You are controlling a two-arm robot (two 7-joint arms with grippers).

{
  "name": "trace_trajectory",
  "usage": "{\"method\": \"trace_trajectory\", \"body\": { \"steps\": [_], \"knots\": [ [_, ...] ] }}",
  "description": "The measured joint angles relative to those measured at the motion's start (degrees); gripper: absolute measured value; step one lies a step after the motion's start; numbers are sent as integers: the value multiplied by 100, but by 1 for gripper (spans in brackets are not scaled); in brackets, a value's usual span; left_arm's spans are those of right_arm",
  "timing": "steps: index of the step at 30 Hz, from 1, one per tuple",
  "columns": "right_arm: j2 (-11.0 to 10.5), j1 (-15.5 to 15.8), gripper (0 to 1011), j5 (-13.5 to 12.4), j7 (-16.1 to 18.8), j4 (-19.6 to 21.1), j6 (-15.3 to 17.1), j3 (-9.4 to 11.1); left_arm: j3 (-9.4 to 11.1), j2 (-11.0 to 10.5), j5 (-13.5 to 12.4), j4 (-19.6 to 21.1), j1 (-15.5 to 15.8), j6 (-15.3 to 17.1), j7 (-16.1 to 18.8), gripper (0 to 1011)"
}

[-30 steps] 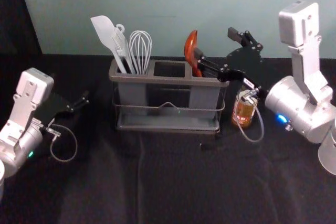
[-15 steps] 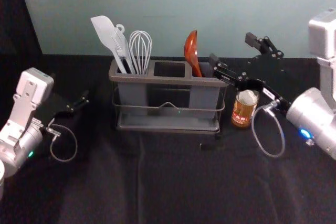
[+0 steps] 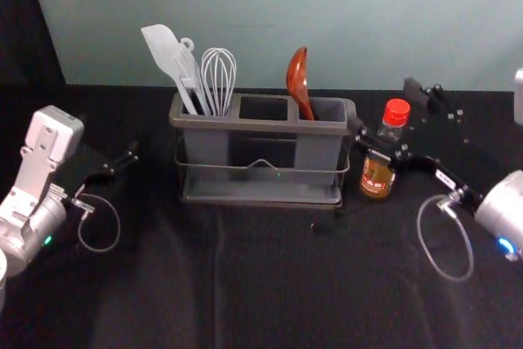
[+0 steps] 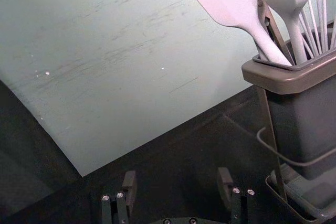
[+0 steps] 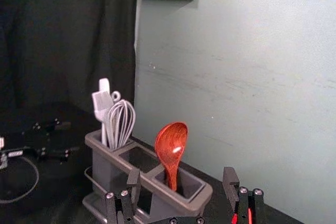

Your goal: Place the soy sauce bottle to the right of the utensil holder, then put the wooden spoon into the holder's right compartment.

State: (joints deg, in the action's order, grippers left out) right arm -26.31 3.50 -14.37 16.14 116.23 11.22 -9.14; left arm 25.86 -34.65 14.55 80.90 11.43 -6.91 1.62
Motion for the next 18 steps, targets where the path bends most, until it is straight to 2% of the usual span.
{"method": "trace_trajectory", "body": {
  "steps": [3,10,12,18],
  "knots": [
    [-99,164,1003,48,57,4,-205,38,0,0,0,0,0,0,0,1005],
    [-287,485,1003,337,186,-130,-793,51,0,0,0,0,0,0,0,1005],
    [-341,618,1002,464,250,-214,-1102,50,0,0,0,0,0,0,0,1005],
    [-369,803,1003,579,347,-377,-1450,31,0,0,0,0,0,0,0,1005]
  ]
}}
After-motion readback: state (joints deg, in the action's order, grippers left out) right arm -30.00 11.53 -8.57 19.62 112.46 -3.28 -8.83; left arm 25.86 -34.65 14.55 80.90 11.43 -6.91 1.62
